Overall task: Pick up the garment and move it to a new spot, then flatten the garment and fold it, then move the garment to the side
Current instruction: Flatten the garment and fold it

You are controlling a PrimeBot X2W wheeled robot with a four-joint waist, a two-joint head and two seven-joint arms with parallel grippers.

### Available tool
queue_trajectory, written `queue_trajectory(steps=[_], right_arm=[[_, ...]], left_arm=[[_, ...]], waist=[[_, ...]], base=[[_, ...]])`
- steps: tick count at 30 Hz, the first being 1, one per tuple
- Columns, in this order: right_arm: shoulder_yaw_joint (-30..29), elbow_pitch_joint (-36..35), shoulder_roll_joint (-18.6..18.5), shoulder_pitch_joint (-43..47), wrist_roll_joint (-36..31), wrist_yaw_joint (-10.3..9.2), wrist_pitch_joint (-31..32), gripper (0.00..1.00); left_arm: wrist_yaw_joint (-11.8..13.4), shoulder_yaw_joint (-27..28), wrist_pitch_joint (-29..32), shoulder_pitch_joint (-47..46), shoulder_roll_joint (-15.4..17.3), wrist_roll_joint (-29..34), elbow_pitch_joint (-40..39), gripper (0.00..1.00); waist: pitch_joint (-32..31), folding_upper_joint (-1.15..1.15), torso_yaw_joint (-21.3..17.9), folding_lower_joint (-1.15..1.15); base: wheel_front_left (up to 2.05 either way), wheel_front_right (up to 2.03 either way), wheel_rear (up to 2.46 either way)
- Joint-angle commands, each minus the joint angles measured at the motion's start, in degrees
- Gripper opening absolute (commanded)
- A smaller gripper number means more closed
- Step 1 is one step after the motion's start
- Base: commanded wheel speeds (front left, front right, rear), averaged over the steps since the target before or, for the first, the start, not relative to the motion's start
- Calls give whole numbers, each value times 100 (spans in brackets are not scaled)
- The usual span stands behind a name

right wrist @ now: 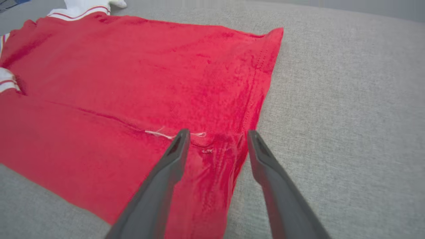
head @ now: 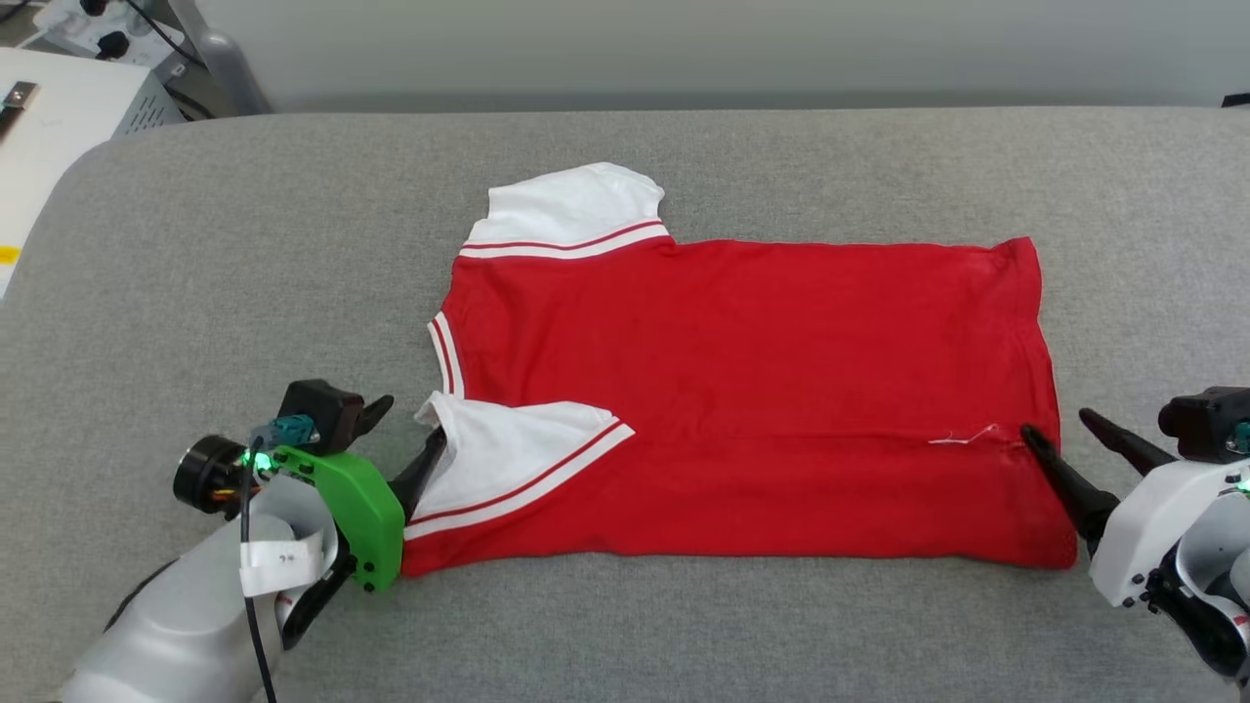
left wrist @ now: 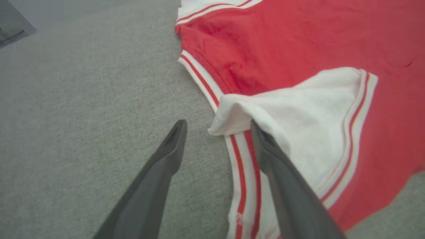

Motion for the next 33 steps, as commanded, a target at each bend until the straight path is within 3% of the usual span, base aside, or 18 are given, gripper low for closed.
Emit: queue_trajectory(steps=[1, 7, 12, 16, 23, 29, 33], right_arm=[[-74, -73, -60, 144, 47, -4, -77, 100], [-390, -424, -175, 582, 18, -4, -93, 100], [-642, -702, -170, 879, -119, -4, 0, 100], [-820, -864, -100, 1030, -274, -4, 129, 100], [-1005, -1046, 117, 1149, -484, -4, 326, 100], [-1050, -1118, 238, 1151, -557, -4, 445, 100], [-1085, -1126, 286, 1140, -573, -4, 482, 100]], left_arm=[[-16, 4, -52, -173, 109, 7, -74, 100], [-16, -58, -26, -353, 492, 38, -458, 100], [-16, -279, 518, -632, 834, -154, -1022, 100], [-16, -544, 1340, -891, 1072, -593, -1611, 100], [-16, -992, 3282, -1262, 1332, -1710, -2160, 100], [-16, -1136, 4248, -1304, 1261, -2348, -2086, 100], [-16, -1240, 4653, -1228, 1177, -2433, -1965, 100]], waist=[[-211, 0, 58, 0], [-492, 0, 127, 0], [-629, 0, 177, 0], [-680, 0, 204, 0], [-704, 0, 185, 0], [-680, 0, 110, 0], [-625, 0, 62, 0]], base=[[0, 0, 0], [0, 0, 0], [0, 0, 0], [0, 0, 0], [0, 0, 0], [0, 0, 0], [0, 0, 0]])
